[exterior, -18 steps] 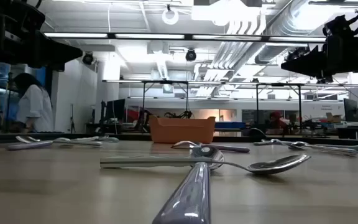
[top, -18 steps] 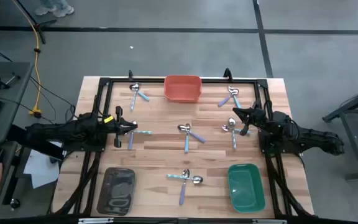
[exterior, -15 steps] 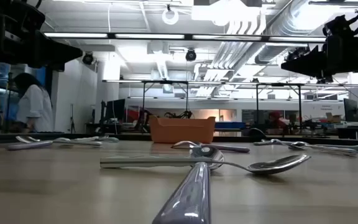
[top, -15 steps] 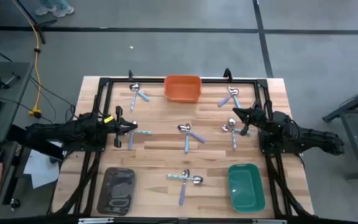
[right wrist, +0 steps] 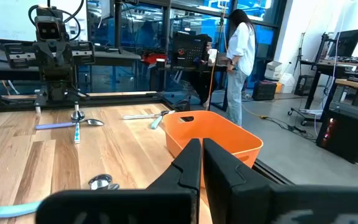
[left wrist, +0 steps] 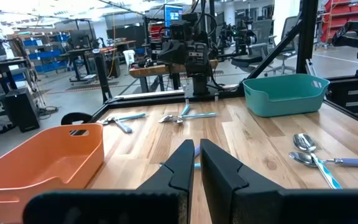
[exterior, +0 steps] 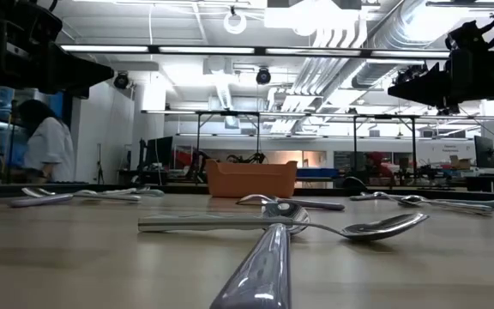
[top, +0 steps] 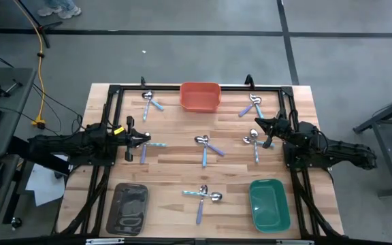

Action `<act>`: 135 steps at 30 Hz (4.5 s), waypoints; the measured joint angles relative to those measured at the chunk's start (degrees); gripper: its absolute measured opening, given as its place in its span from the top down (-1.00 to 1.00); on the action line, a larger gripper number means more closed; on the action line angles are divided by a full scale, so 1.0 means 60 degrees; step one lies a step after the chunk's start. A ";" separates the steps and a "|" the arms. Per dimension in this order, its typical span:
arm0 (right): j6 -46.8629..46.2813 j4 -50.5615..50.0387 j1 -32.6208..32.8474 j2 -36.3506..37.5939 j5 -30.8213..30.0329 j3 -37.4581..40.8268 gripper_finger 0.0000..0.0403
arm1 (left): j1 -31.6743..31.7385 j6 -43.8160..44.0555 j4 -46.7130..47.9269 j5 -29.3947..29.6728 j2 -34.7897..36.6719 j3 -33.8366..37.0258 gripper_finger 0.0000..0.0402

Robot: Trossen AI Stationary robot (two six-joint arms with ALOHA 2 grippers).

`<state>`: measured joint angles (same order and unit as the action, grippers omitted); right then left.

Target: Sort silverware by color (type)

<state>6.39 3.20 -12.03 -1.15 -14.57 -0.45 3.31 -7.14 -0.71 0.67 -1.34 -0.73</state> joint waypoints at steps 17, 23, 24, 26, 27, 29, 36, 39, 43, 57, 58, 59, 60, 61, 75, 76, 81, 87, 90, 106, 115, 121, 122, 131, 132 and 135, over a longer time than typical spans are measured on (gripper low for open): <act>0.0000 0.0000 0.0003 -0.0001 -0.0004 -0.0004 1.00 | 0.0001 0.0000 0.0000 -0.0003 0.0000 0.0000 0.91; 0.0003 0.0000 0.0002 0.0001 -0.0001 -0.0003 1.00 | 0.0002 0.0000 0.0002 -0.0002 0.0000 0.0000 0.91; 0.0000 0.0002 0.0001 0.0001 -0.0001 -0.0004 1.00 | 0.0004 0.0000 0.0001 0.0000 0.0000 0.0000 0.91; -0.0065 0.0001 0.0001 0.0001 -0.0002 -0.0003 1.00 | 0.0003 0.0000 0.0004 0.0000 0.0000 0.0000 0.91; -0.0200 0.0003 0.0003 -0.0002 0.0000 -0.0001 1.00 | 0.0004 0.0000 0.0004 0.0000 0.0000 0.0000 0.91; -0.0734 0.0076 0.0003 -0.0003 -0.0002 -0.0002 1.00 | 0.0004 0.0000 0.0000 -0.0004 0.0000 0.0000 0.91; -0.3109 0.0747 -0.0091 -0.0002 -0.0693 -0.0001 1.00 | 0.0003 0.0000 0.0003 0.0000 0.0000 0.0000 0.91; -0.2998 0.0816 -0.0182 -0.0003 -0.1185 0.0000 1.00 | 0.0000 0.0000 0.0000 0.0000 0.0000 0.0000 0.91; -0.3059 0.1403 -0.0356 -0.0009 -0.1575 -0.0004 1.00 | 0.0004 0.0000 0.0000 0.0000 0.0000 0.0000 0.91; -0.2528 0.2777 -0.0349 -0.2821 -0.0263 -0.0764 1.00 | 0.0001 0.0000 0.0000 0.0000 0.0000 0.0000 0.91; -0.2524 0.2879 -0.0247 -0.3283 -0.0326 -0.0874 1.00 | 0.0004 0.0000 0.0000 0.0000 0.0000 0.0000 0.91; -0.2524 0.3000 -0.0136 -0.3772 -0.0381 -0.0992 1.00 | 0.0004 0.0000 0.0004 0.0000 0.0000 0.0000 0.91; -0.2521 0.3112 -0.0017 -0.4282 -0.0467 -0.1117 1.00 | 0.0003 0.0000 0.0004 0.0000 0.0004 0.0000 0.91; -0.2521 0.3208 0.0106 -0.4747 -0.0580 -0.1246 1.00 | 0.0000 0.0000 0.0000 0.0000 0.0000 0.0000 0.91; -0.2700 0.3258 0.1534 -1.0056 -0.1151 -0.4115 1.00 | 0.0003 0.0000 0.0002 0.0000 0.0003 0.0000 0.91; -0.2791 0.3150 0.1585 -1.0331 -0.1155 -0.4358 1.00 | 0.0001 0.0000 0.0002 0.0000 0.0000 0.0000 0.91; -0.3408 0.2214 0.1880 -1.1623 -0.1166 -0.5502 1.00 | 0.0000 0.0000 0.0003 0.0000 0.0000 0.0000 0.91; -0.4454 0.1012 0.2365 -1.3178 -0.1146 -0.6815 1.00 | 0.0001 0.0000 0.0003 0.0000 0.0001 0.0000 0.91; -0.4908 0.0365 0.2721 -1.4040 -0.1124 -0.7555 0.97 | 0.0000 0.0000 0.0000 0.0000 0.0003 0.0000 0.91; -0.6750 -0.5655 0.2866 -1.7543 -0.0668 -1.1535 0.33 | 0.0004 0.0000 0.0000 0.0000 0.0004 0.0000 0.91; -0.6090 -0.5672 0.2050 -1.8045 0.0197 -1.1537 0.32 | 0.0004 0.0000 0.0000 -0.0002 0.0004 0.0000 0.91; -0.5914 -0.5564 0.1787 -1.8134 0.0613 -1.1490 0.32 | 0.0004 0.0000 0.0000 0.0000 0.0004 0.0000 0.91; -0.5908 -0.5558 0.1756 -1.8133 0.0617 -1.1469 0.32 | 0.0000 0.0000 0.0000 0.0000 0.0004 0.0000 0.91; -0.5751 -0.5541 0.1686 -1.8133 0.1029 -1.1457 0.32 | 0.0003 0.0000 0.0000 0.0000 0.0004 0.0000 0.91; -0.5741 -0.5540 0.1685 -1.8133 0.1035 -1.1457 0.32 | 0.0000 0.0000 0.0000 0.0000 0.0003 0.0000 0.91; -0.5737 -0.5540 0.1652 -1.8133 0.1035 -1.1457 0.32 | 0.0003 0.0000 0.0000 -0.0001 0.0001 0.0000 0.91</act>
<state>-28.03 -30.04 -2.12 -109.95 -8.36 -69.19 3.33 -7.14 -0.71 0.66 -1.34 -0.73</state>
